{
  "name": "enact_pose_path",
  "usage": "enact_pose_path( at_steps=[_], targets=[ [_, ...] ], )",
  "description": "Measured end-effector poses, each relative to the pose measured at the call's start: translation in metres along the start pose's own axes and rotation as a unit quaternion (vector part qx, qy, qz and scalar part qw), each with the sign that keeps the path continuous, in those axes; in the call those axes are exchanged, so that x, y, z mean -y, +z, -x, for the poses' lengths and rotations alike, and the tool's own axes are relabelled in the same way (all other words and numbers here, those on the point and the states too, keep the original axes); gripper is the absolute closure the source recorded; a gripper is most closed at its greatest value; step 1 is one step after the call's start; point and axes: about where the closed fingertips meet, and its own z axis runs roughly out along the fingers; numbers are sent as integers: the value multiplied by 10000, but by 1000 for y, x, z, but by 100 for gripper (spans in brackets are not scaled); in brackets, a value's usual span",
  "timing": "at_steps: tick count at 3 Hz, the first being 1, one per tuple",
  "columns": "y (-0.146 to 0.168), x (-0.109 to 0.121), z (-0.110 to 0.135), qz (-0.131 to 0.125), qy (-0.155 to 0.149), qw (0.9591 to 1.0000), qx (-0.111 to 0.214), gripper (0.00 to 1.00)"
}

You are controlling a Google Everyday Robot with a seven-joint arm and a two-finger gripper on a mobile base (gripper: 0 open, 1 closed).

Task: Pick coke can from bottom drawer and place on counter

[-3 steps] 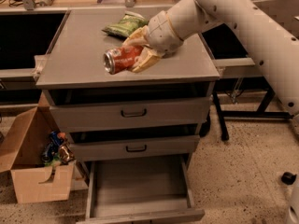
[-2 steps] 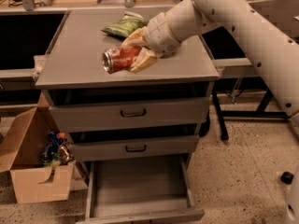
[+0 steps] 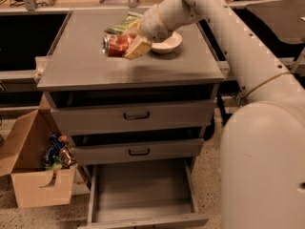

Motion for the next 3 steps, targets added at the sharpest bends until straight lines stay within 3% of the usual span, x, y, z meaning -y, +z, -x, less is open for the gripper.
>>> enact_pose_path(
  at_steps=[1, 3],
  targets=[
    [10, 25, -8, -43, 309, 9995, -112, 100],
    [45, 36, -41, 281, 1011, 9924, -643, 59]
  ],
)
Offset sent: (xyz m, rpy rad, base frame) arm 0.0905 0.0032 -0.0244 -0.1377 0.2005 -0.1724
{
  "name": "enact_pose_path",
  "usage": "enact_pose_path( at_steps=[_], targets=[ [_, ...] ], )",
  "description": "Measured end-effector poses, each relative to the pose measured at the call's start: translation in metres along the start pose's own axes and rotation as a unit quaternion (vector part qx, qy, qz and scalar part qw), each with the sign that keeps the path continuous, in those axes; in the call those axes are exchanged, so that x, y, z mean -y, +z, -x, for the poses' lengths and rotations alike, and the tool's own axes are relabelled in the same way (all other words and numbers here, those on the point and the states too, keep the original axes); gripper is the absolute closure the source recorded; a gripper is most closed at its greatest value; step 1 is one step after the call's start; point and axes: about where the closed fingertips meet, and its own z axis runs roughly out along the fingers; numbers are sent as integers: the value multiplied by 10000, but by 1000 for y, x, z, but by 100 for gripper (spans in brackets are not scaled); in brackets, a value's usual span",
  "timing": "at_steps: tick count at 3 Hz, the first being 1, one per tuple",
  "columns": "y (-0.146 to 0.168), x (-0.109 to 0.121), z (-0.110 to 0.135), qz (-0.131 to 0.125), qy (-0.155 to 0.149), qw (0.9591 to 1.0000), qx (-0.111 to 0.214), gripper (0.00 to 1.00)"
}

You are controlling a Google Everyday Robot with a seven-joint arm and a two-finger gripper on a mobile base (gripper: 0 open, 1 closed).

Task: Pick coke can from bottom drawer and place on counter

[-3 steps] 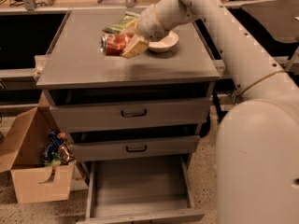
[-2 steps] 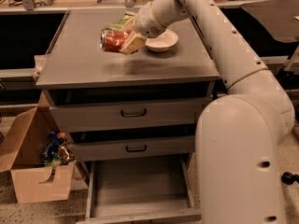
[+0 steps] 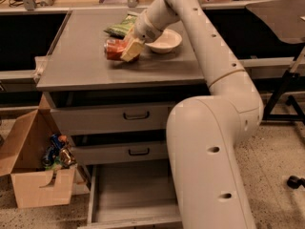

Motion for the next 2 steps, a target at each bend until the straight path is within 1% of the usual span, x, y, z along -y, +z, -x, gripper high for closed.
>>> enact_pose_path(
  at_steps=[1, 2],
  targets=[
    [7, 4, -7, 40, 190, 9997, -113, 36],
    [4, 10, -6, -37, 243, 9996, -134, 12]
  ],
)
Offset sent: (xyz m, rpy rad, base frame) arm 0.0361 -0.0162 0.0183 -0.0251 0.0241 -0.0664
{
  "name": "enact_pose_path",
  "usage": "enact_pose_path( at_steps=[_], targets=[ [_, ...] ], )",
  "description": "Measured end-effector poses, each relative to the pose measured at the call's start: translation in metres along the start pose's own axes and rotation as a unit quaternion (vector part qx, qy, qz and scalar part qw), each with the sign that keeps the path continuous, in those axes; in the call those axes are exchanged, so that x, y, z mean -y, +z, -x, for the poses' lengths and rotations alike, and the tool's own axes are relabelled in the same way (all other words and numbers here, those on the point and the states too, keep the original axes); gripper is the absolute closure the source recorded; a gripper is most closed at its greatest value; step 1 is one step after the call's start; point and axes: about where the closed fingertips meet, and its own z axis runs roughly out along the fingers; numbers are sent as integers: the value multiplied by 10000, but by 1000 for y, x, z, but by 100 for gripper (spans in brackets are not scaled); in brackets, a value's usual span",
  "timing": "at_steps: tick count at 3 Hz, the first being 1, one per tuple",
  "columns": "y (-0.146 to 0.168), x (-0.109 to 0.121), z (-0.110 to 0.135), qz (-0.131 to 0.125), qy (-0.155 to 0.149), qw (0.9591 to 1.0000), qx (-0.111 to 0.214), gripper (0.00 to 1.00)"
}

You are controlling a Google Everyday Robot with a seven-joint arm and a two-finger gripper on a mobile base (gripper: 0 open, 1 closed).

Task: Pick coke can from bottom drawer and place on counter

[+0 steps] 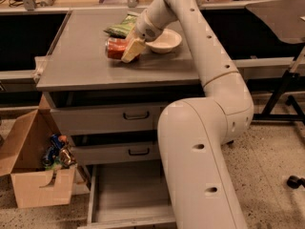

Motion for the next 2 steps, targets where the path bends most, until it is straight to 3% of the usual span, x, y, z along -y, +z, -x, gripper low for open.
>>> enact_pose_path(
  at_steps=[1, 2],
  targets=[
    [-15, 9, 8, -207, -80, 9997, 75, 0],
    [-71, 26, 23, -865, -366, 9955, 137, 0]
  ],
)
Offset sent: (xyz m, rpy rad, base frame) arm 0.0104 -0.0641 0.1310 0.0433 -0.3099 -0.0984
